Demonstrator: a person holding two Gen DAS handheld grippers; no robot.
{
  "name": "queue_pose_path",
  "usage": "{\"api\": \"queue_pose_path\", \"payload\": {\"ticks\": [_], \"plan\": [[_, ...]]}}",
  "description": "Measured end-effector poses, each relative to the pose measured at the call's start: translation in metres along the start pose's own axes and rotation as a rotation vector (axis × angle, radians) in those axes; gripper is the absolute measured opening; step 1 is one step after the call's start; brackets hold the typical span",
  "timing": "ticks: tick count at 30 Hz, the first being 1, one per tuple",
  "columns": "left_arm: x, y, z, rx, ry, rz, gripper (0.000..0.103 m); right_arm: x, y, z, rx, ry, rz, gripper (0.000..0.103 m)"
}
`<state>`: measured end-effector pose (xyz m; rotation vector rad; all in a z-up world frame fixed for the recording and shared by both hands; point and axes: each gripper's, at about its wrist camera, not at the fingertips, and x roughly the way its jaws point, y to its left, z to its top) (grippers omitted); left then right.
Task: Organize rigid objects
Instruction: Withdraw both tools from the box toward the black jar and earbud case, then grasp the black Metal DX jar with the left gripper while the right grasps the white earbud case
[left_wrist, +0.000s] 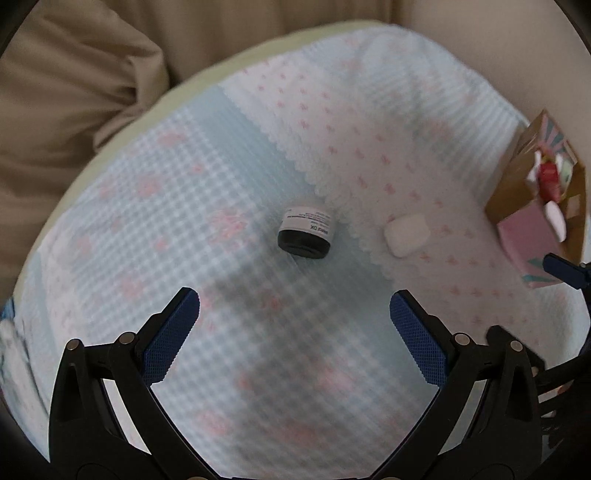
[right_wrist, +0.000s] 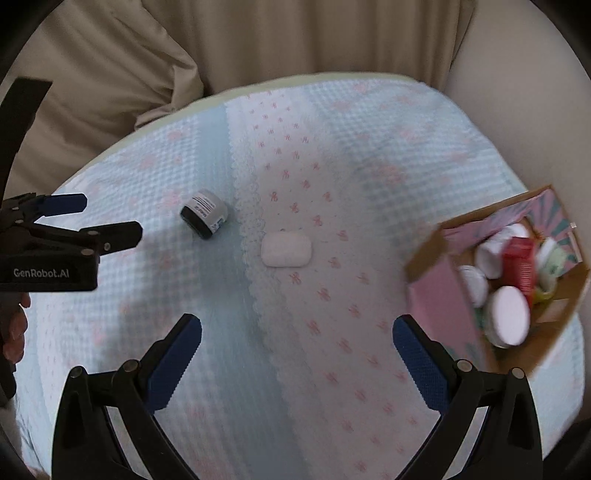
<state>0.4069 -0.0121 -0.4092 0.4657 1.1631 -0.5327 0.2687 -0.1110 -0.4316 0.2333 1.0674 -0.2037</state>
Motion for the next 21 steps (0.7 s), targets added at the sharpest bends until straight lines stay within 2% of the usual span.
{"api": "queue_pose_path", "payload": {"ticks": [5,7,9,10,14,16,18,20,21], "plan": [[0.046,0.002,0.018,0.043,0.037,-0.008,0.101,0.052,0.008,0.014,0.031,0.022,0.008,0.103],[0.064,0.003,0.025,0.042,0.055,-0.020,0.096,0.070,0.010,0.019,0.047,0.019,0.009,0.103],[0.077,0.005,0.030,0.038,0.064,-0.035,0.095,0.087,0.012,0.023,0.055,0.017,-0.005,0.102],[0.081,0.005,0.033,0.035,0.063,-0.040,0.095,0.095,0.012,0.025,0.058,0.017,-0.009,0.097],[0.102,0.004,0.044,0.033,0.061,-0.066,0.090,0.122,0.009,0.032,0.089,0.009,-0.037,0.091],[0.113,0.002,0.045,0.044,0.085,-0.065,0.081,0.129,0.006,0.035,0.103,0.006,-0.044,0.078],[0.121,0.001,0.044,0.040,0.098,-0.081,0.072,0.137,0.003,0.039,0.112,0.015,-0.059,0.072],[0.124,0.001,0.044,0.031,0.097,-0.090,0.070,0.139,0.001,0.041,0.117,0.003,-0.055,0.070],[0.125,0.000,0.044,0.029,0.094,-0.095,0.064,0.138,0.001,0.041,0.113,-0.004,-0.056,0.065]]}}
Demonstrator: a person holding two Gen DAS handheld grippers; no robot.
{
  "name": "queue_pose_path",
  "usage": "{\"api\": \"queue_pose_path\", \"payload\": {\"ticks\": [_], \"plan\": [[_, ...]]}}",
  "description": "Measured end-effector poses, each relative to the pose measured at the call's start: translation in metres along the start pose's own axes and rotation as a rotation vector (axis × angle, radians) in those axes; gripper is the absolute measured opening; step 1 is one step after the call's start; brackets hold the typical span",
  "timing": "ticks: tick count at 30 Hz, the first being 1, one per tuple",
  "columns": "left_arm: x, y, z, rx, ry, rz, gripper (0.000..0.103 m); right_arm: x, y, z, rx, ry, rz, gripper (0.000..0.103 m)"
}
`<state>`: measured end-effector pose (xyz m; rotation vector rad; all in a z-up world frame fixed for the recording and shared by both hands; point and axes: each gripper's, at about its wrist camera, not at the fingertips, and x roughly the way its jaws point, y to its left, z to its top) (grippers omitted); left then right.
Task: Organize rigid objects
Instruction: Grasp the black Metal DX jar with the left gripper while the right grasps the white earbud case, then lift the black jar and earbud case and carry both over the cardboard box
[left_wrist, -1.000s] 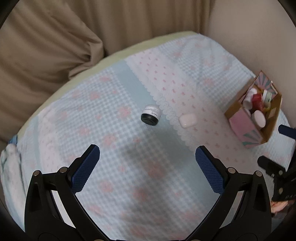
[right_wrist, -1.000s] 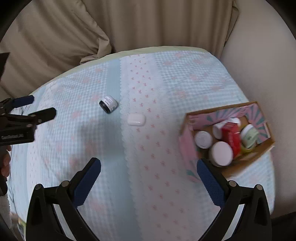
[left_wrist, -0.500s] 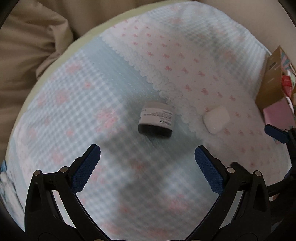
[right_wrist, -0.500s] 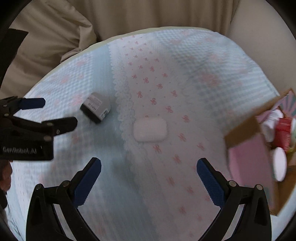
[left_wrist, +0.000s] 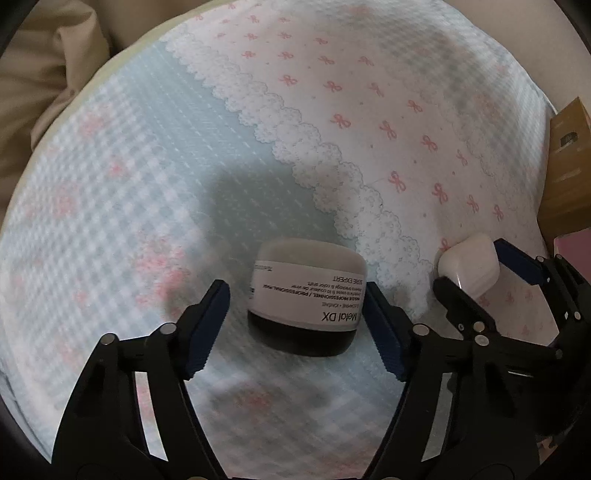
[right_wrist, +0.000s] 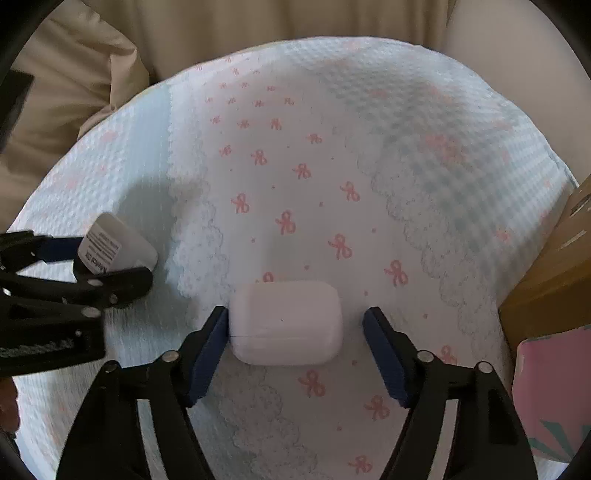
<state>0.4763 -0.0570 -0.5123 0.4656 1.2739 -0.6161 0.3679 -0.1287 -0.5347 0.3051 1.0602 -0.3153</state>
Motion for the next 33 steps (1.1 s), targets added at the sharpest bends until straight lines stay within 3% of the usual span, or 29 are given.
{"api": "queue_pose_path", "payload": {"ticks": [1,13,19,26,33], "plan": [[0.000,0.000,0.000,-0.003,-0.001,-0.014,0.055,0.000,0.001,0.000,-0.007,-0.002,0.001,0.057],[-0.007,-0.001,-0.007,-0.052,-0.037,-0.033,0.055,-0.005,-0.003,-0.002,-0.040,0.001,0.040,0.056],[-0.033,-0.007,-0.015,-0.071,-0.072,-0.019,0.055,-0.023,-0.008,-0.004,-0.059,-0.016,0.076,0.056],[-0.094,-0.021,-0.030,-0.101,-0.123,-0.011,0.055,-0.073,-0.014,0.000,-0.080,-0.051,0.101,0.056],[-0.180,-0.051,-0.050,-0.145,-0.181,-0.023,0.055,-0.165,-0.025,0.011,-0.117,-0.077,0.129,0.055]]}}
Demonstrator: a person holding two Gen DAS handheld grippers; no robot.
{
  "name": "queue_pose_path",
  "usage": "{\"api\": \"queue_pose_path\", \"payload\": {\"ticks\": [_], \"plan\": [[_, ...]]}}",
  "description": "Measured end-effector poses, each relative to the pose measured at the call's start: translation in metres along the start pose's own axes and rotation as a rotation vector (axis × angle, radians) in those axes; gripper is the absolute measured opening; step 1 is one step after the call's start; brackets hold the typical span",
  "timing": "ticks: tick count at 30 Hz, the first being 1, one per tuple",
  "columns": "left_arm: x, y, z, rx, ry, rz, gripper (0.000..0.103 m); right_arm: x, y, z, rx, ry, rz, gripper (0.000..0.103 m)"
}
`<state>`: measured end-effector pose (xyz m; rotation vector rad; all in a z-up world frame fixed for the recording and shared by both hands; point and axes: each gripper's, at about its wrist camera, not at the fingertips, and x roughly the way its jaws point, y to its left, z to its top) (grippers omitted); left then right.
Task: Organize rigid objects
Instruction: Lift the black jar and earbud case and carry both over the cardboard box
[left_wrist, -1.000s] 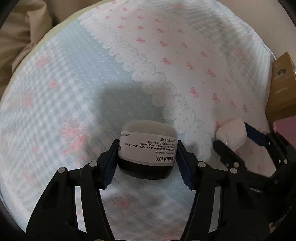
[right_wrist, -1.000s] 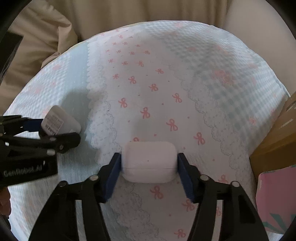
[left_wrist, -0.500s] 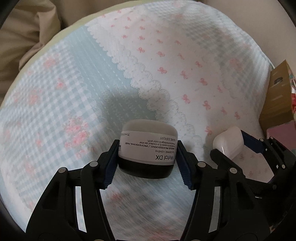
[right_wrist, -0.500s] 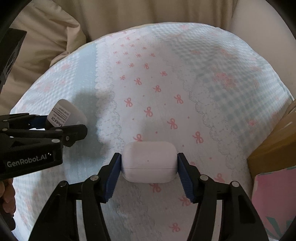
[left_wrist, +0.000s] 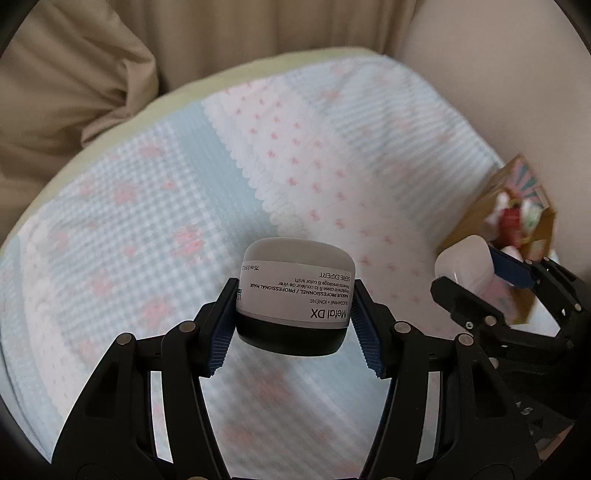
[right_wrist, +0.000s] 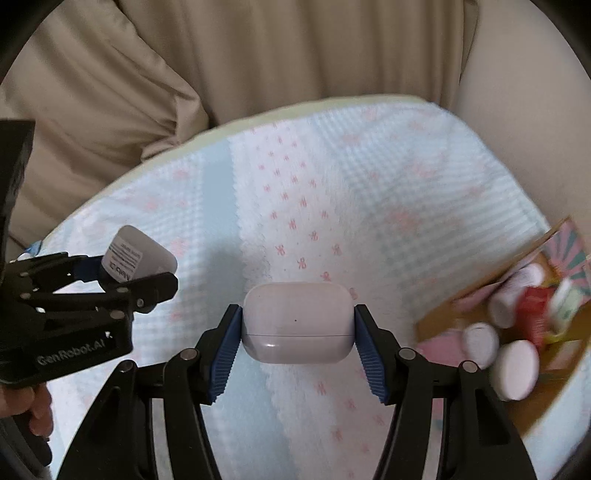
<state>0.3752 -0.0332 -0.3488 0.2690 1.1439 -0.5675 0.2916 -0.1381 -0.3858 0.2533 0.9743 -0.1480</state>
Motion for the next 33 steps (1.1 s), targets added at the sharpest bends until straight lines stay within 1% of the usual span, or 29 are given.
{"api": "queue_pose_path", "payload": {"ticks": [2,5,8,13,16,20,24,28,33], "plan": [[-0.030,-0.010,-0.002,-0.011,-0.016,-0.015,0.055,-0.035,-0.002,0.003,-0.007,-0.006,0.011,0.055],[-0.066,-0.020,-0.005,-0.043,-0.032,-0.066,0.055,-0.080,-0.007,0.009,-0.020,-0.015,0.011,0.056],[-0.090,-0.034,-0.006,-0.038,-0.054,-0.083,0.055,-0.120,-0.015,0.011,-0.032,-0.016,0.004,0.056],[-0.125,-0.063,-0.004,-0.030,-0.097,-0.096,0.055,-0.168,-0.036,0.014,-0.051,-0.033,-0.017,0.056],[-0.137,-0.083,-0.006,-0.031,-0.110,-0.098,0.055,-0.188,-0.055,0.014,-0.026,-0.037,-0.002,0.056],[-0.144,-0.111,-0.007,-0.038,-0.115,-0.091,0.055,-0.210,-0.091,0.013,0.007,-0.035,0.023,0.056],[-0.142,-0.150,-0.004,-0.076,-0.106,-0.085,0.055,-0.220,-0.134,0.015,0.012,-0.015,0.040,0.056],[-0.128,-0.193,0.004,-0.107,-0.087,-0.082,0.055,-0.220,-0.183,0.023,-0.015,0.008,0.037,0.056],[-0.093,-0.245,0.019,-0.099,-0.032,-0.065,0.055,-0.206,-0.245,0.039,-0.017,0.042,0.029,0.056]]}}
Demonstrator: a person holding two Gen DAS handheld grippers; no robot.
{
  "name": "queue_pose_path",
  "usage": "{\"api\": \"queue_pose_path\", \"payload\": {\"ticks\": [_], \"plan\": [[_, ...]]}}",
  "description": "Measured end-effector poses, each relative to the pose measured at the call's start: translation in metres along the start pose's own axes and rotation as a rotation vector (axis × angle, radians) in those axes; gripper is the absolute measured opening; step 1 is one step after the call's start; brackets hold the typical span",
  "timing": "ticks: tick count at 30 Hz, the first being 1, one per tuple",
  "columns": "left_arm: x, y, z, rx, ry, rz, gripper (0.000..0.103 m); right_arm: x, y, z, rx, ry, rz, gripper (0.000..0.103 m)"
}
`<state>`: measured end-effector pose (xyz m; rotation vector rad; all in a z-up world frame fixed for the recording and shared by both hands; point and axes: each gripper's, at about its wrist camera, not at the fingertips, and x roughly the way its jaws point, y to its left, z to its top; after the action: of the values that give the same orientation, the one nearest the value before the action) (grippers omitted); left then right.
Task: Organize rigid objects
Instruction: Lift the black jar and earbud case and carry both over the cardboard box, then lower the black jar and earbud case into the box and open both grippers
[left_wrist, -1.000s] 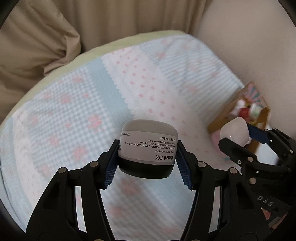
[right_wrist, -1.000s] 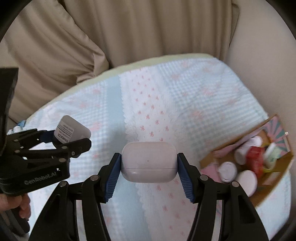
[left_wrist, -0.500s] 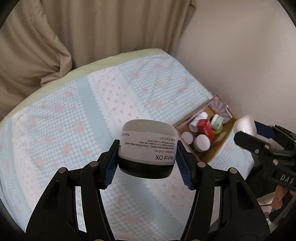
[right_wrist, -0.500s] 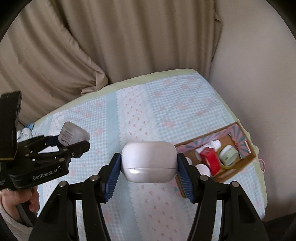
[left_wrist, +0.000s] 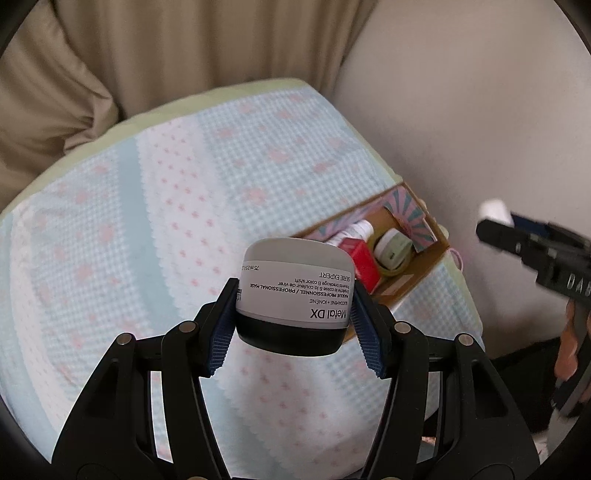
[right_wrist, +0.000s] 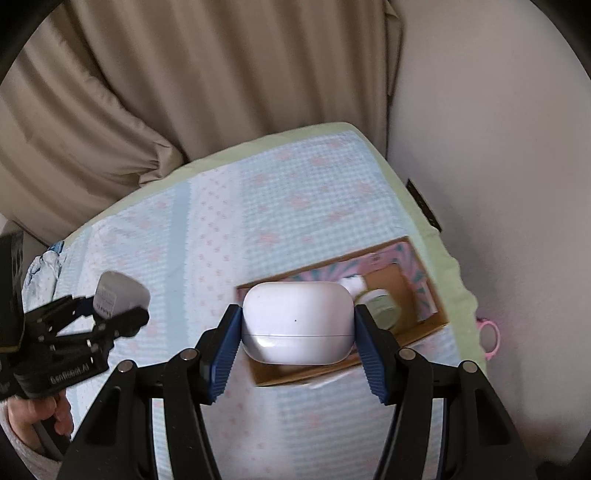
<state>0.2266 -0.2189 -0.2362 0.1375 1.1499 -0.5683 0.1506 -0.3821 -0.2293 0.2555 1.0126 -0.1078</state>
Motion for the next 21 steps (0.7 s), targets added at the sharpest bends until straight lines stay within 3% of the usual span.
{"api": "queue_pose_path", "payload": {"ticks": [10,21], "plan": [[0.100,-0.055,0.016,-0.046,0.148,0.038,0.055,0.083,-0.102,0.032,0.026,0.141,0.020,0.056],[0.206,-0.046,0.016,-0.082,0.324,0.087,0.055,0.186,-0.151,0.044,0.098,0.286,0.088,0.056]]}}
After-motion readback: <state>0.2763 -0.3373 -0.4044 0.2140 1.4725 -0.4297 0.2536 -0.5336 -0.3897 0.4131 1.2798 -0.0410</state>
